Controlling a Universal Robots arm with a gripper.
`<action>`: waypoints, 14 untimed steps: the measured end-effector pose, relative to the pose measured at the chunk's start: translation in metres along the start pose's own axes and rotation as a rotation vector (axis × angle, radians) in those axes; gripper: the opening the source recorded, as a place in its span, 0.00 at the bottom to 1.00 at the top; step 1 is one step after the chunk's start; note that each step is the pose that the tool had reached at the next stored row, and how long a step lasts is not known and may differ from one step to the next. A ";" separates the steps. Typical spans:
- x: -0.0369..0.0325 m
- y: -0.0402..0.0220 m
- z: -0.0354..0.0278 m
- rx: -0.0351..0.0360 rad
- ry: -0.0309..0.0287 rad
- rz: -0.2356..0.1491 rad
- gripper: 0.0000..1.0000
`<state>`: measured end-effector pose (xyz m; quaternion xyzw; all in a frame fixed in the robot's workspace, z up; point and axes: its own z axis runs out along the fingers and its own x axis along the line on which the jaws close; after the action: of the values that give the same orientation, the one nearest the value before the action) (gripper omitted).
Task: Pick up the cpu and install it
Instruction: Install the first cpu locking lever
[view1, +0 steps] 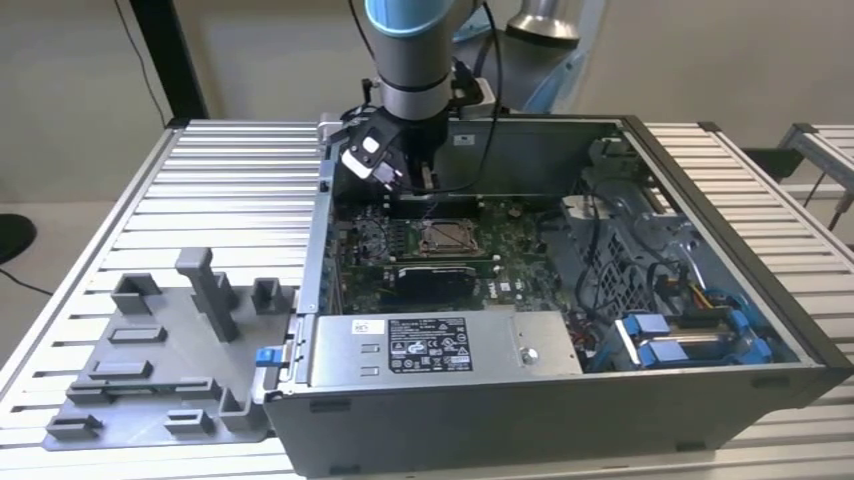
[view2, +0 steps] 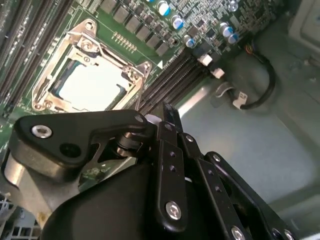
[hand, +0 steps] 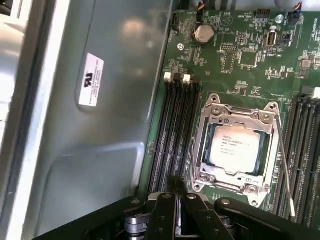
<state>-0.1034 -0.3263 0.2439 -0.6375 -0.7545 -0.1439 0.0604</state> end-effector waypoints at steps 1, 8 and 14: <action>0.0010 0.0005 -0.0038 0.0003 -0.0002 0.000 0.00; -0.0003 0.0007 -0.0088 0.0000 -0.0002 0.000 0.00; -0.0021 0.0001 -0.0054 0.0006 -0.0006 0.001 0.00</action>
<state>-0.1035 -0.3299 0.2485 -0.6379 -0.7542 -0.1434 0.0605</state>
